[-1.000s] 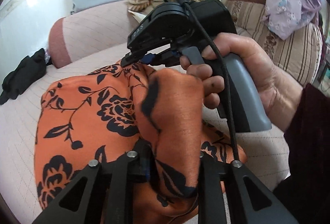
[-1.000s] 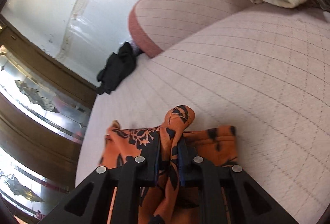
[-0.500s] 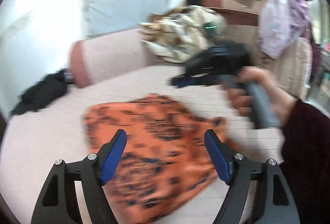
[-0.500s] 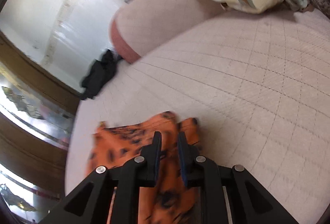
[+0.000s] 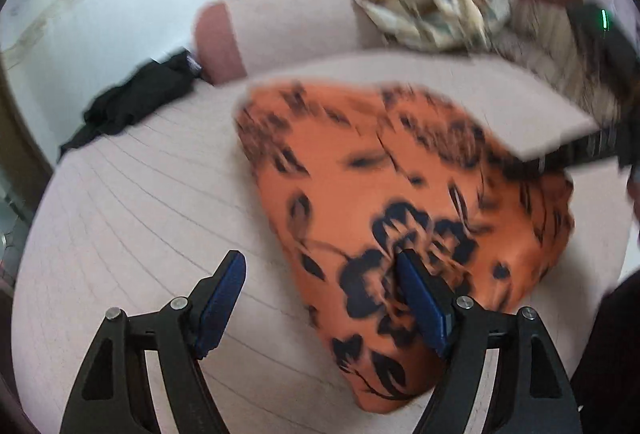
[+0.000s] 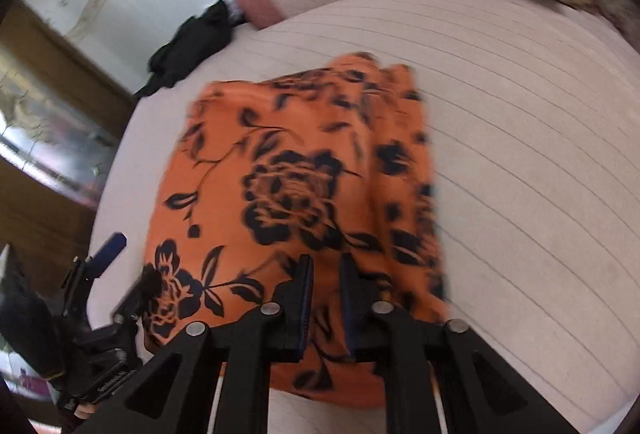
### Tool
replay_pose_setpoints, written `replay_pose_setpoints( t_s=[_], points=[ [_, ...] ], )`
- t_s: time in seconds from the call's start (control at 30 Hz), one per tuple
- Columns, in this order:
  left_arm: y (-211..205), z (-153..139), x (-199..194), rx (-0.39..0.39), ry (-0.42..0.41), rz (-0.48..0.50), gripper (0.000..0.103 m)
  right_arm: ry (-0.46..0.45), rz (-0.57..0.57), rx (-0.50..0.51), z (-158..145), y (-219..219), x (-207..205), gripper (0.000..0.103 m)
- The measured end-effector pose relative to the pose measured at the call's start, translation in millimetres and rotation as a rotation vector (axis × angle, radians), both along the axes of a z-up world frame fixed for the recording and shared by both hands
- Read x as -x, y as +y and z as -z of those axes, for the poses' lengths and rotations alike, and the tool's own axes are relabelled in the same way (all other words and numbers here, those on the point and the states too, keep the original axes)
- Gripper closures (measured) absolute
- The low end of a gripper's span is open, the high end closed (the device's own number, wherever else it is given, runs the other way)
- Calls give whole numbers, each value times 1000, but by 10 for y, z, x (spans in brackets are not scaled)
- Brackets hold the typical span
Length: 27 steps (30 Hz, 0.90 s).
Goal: Fold small clothes
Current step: 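Open the left tool while the right tool grasps the bundle edge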
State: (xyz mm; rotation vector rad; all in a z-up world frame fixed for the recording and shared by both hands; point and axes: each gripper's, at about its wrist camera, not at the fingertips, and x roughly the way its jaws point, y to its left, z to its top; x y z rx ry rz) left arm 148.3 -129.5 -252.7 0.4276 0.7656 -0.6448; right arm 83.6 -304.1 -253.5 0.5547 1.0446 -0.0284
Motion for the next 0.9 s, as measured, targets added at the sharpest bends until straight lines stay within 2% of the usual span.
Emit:
replay_pose_setpoints(
  t_s=[0.17,0.23,0.33,0.4,0.5,0.53,0.6,0.7,0.8,0.9],
  points=[
    [-58,70,108,-25,-36,11,22,62,24,22,-46,-7,-80,90],
    [-44,72,50,-11,-12,-3,17,51,31,9,-144,-21,-189,90],
    [12,93,-106,47,93,-29,14,7,35,65,-321,-1,-529,85],
    [34,122,-210,86,164,-46,11,36,48,72,-272,-31,-813,85],
    [58,161,-284,117,222,-61,8,74,101,71,-71,-103,-1239,86],
    [57,162,-294,123,230,-65,8,92,115,86,34,-126,-1338,86],
    [39,157,-291,120,228,-65,8,115,149,42,247,-216,-1491,86],
    [16,129,-239,96,194,-57,8,130,168,16,134,-251,-1543,86],
    [-3,111,-216,85,184,-55,8,27,93,20,-146,-103,-1605,85],
    [-2,99,-180,83,182,-54,8,-38,-16,-52,-273,175,-1746,85]
  ],
)
